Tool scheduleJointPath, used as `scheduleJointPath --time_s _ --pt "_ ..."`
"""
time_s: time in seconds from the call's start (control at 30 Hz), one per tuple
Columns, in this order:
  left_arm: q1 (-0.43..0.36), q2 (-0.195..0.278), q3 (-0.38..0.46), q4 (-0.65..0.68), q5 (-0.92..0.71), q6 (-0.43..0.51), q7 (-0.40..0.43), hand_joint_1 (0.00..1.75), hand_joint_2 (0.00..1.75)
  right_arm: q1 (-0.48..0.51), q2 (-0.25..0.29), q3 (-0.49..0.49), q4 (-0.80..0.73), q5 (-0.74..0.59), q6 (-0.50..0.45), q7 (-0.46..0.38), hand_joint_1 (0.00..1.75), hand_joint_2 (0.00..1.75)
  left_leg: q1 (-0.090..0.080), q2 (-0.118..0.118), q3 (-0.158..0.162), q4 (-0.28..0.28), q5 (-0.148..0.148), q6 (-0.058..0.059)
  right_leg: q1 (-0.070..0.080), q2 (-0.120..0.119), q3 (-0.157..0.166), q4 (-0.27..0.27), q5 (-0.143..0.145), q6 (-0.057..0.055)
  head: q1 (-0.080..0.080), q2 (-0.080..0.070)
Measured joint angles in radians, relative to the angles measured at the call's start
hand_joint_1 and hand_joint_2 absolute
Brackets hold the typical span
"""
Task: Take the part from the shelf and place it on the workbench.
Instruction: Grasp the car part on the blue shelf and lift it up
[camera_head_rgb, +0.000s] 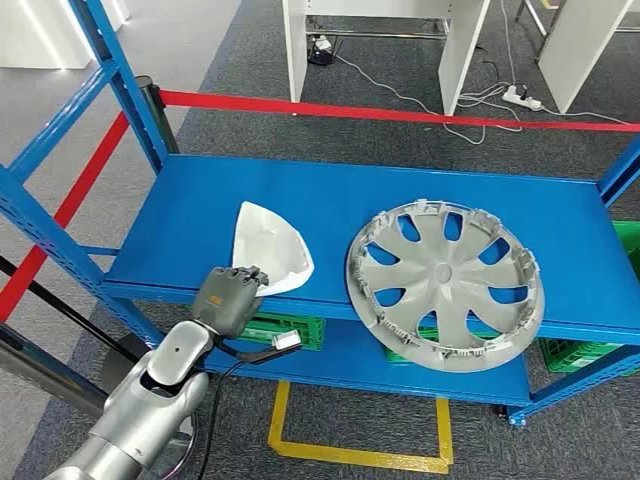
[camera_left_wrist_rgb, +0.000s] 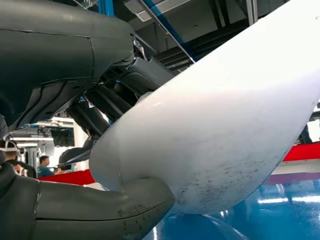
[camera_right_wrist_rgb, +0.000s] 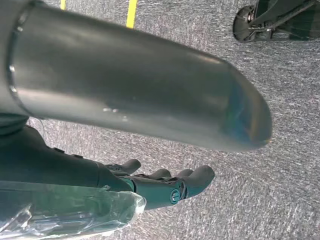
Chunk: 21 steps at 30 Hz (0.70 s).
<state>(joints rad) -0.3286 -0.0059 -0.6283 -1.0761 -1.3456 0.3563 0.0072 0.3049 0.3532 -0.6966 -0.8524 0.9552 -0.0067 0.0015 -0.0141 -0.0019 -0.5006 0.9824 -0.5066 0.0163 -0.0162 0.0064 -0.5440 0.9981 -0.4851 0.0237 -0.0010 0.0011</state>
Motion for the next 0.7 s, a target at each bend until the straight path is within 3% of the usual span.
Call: scheduleJointPath --time_s 0.2,0.33,0.7 --pt "0.0 -0.003 0.0 0.0 -0.012 0.005 0.003 1.75 1.75 -0.004 0.0 -0.009 0.008 0.005 0.0 -0.002 0.0 0.0 0.0 0.0 0.0 0.0 0.0 0.0 0.0 0.0 0.0 0.0 0.0 0.0 0.0 0.0" --pt "-0.005 0.0 -0.001 -0.018 -0.082 0.045 0.011 1.64 1.75 -0.01 0.0 -0.025 0.016 0.024 0.0 -0.015 0.0 0.0 0.0 0.0 -0.001 0.0 0.0 0.0 0.0 0.0 -0.001 0.0 0.0 0.0 0.0 0.0" --pt "-0.056 0.034 -0.036 -0.213 -0.133 0.14 0.026 1.75 1.75 -0.043 0.0 -0.127 0.048 0.118 0.0 -0.077 0.0 0.0 0.0 0.0 -0.001 0.0 0.0 0.0 0.0 0.0 -0.001 0.0 0.0 0.0 0.0 0.0"
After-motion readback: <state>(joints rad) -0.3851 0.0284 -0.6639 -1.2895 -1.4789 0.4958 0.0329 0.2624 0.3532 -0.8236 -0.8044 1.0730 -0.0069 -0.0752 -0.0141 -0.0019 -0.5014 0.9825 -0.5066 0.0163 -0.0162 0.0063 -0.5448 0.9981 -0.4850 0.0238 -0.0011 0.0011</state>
